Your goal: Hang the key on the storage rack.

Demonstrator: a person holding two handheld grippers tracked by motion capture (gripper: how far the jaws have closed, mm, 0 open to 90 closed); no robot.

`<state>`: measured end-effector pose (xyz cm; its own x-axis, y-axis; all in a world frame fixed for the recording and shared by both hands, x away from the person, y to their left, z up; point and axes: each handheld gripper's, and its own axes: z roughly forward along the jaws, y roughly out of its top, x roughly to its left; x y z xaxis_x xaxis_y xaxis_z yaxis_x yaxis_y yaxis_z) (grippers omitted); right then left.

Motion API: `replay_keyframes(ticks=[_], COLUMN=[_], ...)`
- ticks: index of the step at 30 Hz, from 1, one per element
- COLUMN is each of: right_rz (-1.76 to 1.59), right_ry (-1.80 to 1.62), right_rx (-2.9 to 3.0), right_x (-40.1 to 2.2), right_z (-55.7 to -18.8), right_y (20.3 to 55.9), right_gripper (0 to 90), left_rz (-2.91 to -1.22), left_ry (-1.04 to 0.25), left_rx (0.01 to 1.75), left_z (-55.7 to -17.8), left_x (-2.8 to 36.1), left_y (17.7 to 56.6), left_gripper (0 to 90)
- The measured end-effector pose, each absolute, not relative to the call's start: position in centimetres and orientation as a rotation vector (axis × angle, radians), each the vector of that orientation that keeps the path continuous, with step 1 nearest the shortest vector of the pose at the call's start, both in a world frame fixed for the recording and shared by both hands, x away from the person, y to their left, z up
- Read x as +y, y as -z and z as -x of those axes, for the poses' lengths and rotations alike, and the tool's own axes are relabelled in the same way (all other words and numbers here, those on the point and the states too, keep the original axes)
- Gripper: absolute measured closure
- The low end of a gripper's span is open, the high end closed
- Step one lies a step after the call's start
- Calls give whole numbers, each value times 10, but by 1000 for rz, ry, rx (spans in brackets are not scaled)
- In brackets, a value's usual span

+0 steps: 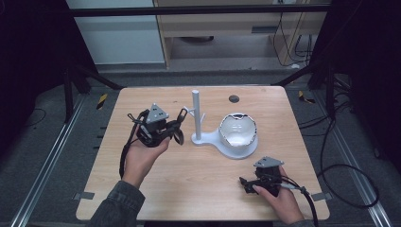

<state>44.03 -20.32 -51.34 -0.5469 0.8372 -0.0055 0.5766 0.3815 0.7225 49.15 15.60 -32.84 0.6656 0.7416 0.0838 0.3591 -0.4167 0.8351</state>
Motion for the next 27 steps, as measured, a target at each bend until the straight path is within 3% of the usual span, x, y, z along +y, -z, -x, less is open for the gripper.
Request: replay_keyframes(ticks=[27], right_rz=[-1216], right_ry=[-971], right_rx=[2284], right_x=[-206], right_z=[-438], right_y=[513], right_gripper=[5], left_rz=[-1982], left_ry=[-544], left_rx=[883], left_z=[-508], left_x=[146], left_y=[346], left_gripper=[803])
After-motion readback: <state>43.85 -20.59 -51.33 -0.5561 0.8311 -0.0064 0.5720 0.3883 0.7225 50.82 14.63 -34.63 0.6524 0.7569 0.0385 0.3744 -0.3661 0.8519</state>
